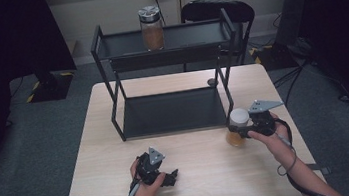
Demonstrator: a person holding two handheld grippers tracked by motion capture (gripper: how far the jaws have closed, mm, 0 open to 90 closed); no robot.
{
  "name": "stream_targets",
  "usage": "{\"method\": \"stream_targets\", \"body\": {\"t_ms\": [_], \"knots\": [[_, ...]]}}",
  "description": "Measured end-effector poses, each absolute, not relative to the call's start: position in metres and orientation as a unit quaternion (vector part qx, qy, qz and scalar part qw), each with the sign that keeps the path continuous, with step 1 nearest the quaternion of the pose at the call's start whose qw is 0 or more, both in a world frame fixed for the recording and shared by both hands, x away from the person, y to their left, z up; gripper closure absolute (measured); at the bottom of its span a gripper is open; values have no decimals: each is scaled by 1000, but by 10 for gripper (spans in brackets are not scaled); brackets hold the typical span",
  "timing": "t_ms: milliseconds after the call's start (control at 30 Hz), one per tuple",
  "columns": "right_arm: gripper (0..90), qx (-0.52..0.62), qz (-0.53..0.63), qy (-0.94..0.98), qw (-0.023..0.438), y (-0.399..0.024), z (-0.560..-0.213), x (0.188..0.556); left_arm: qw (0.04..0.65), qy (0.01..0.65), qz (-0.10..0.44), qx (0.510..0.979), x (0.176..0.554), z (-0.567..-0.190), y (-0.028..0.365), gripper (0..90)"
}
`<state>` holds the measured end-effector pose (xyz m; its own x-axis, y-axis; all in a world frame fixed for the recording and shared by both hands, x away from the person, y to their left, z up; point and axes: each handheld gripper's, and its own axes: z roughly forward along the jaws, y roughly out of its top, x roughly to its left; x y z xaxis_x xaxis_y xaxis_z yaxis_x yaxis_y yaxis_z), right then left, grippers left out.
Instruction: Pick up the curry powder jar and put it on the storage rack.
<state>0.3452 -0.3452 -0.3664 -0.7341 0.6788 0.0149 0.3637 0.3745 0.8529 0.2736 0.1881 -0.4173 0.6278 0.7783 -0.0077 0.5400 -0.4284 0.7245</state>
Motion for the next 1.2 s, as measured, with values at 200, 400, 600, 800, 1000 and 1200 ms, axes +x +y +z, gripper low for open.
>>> {"method": "stream_targets", "body": {"t_ms": [200, 400, 600, 800, 1000, 1200], "knots": [[343, 309, 460, 817, 160, -343, -359, 346, 357, 398, 167, 829, 274, -417, 188, 1], [343, 300, 468, 819, 144, -342, -352, 349, 357, 398, 167, 828, 274, -417, 188, 0], [344, 292, 468, 824, 134, -337, -344, 352, 357, 398, 167, 828, 274, -417, 188, 0], [344, 285, 475, 823, 124, -334, -335, 356, 357, 398, 167, 829, 274, -417, 188, 0], [344, 278, 473, 826, 125, -328, -322, 359, 357, 398, 167, 828, 274, -417, 188, 0], [344, 274, 476, 827, 120, -325, -313, 364, 357, 398, 167, 829, 274, -417, 188, 0]]}}
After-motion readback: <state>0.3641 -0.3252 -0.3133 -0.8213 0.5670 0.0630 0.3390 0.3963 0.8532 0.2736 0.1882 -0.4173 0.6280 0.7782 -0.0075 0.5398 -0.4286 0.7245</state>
